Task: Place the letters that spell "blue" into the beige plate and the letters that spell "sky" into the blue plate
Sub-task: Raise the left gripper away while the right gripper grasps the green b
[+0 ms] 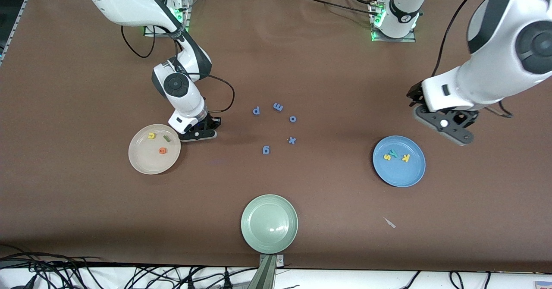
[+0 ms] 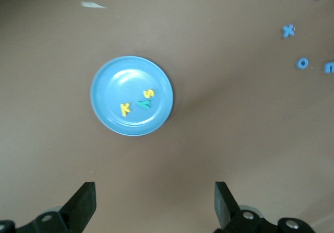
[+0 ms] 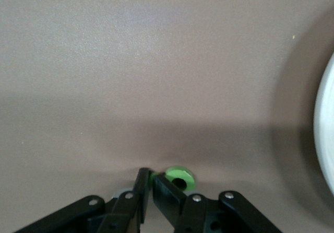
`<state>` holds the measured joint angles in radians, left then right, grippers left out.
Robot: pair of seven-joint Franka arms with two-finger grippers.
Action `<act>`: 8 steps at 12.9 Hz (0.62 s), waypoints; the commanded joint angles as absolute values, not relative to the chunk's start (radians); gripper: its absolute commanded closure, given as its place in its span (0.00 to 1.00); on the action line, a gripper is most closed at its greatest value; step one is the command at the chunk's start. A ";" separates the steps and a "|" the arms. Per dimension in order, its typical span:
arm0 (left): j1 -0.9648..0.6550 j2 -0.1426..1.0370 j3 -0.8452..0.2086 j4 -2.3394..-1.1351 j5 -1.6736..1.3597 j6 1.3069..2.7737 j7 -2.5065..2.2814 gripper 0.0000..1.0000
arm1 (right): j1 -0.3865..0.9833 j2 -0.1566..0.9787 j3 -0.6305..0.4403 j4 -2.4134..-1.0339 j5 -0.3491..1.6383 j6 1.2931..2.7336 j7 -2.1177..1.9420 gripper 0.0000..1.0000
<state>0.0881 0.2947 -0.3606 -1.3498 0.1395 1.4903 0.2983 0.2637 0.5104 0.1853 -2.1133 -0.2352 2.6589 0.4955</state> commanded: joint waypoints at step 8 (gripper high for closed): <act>-0.038 0.017 -0.087 -1.639 -0.015 1.632 -0.014 0.00 | 0.255 0.480 0.176 -2.111 -0.253 2.643 0.482 0.33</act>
<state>-0.0246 0.1693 -0.1130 -1.4316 0.0111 1.5482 0.0169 0.2622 0.4994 0.1805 -2.1046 -0.2359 2.6566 0.4929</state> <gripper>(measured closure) 0.000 0.335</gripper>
